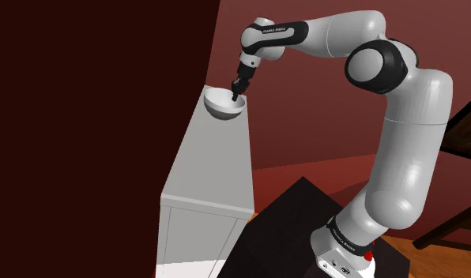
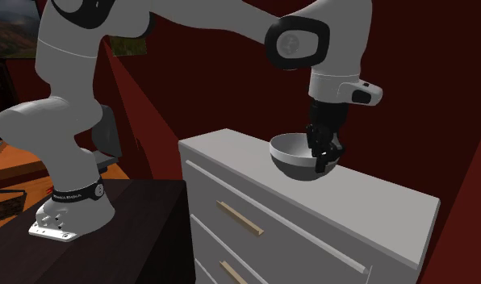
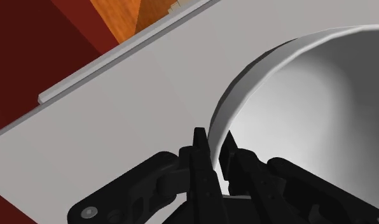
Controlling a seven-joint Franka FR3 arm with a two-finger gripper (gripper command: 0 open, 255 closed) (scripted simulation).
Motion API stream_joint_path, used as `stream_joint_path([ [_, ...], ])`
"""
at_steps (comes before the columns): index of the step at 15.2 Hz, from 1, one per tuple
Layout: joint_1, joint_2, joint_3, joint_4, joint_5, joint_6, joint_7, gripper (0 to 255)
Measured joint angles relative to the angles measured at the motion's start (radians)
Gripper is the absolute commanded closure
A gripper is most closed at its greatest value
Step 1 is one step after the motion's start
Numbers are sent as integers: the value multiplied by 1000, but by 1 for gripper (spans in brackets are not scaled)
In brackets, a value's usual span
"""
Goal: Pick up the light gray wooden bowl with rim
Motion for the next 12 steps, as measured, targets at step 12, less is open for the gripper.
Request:
stream_joint_path([
  [12,-2,-15,-3,43,-6,-58,7,255],
])
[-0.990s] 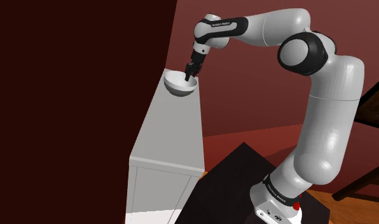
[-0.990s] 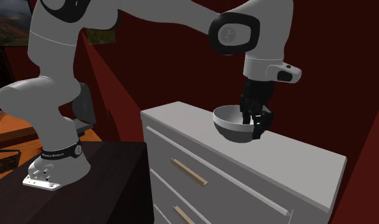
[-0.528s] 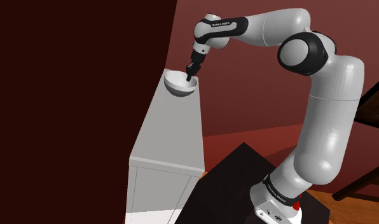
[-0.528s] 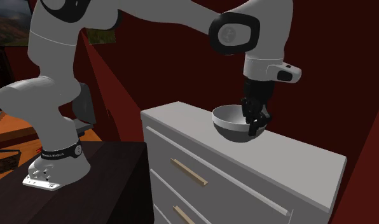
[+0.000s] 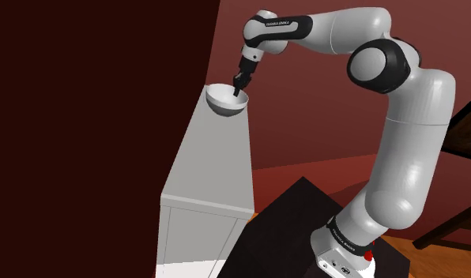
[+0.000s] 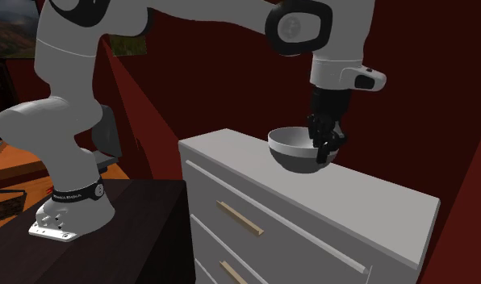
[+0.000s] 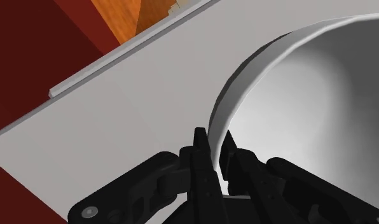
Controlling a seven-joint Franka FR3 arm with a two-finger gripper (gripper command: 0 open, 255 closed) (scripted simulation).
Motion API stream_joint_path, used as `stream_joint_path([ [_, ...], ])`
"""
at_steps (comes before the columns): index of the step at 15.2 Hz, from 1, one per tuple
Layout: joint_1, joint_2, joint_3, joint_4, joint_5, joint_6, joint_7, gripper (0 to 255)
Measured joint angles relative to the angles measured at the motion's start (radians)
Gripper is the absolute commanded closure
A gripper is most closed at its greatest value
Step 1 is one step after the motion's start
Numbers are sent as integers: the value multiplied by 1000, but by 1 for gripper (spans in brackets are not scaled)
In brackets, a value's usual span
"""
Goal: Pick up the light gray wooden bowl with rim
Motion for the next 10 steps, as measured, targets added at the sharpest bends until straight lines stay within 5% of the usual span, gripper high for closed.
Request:
stream_joint_path([
  [10,-4,-12,-2,112,-7,-123,17,255],
])
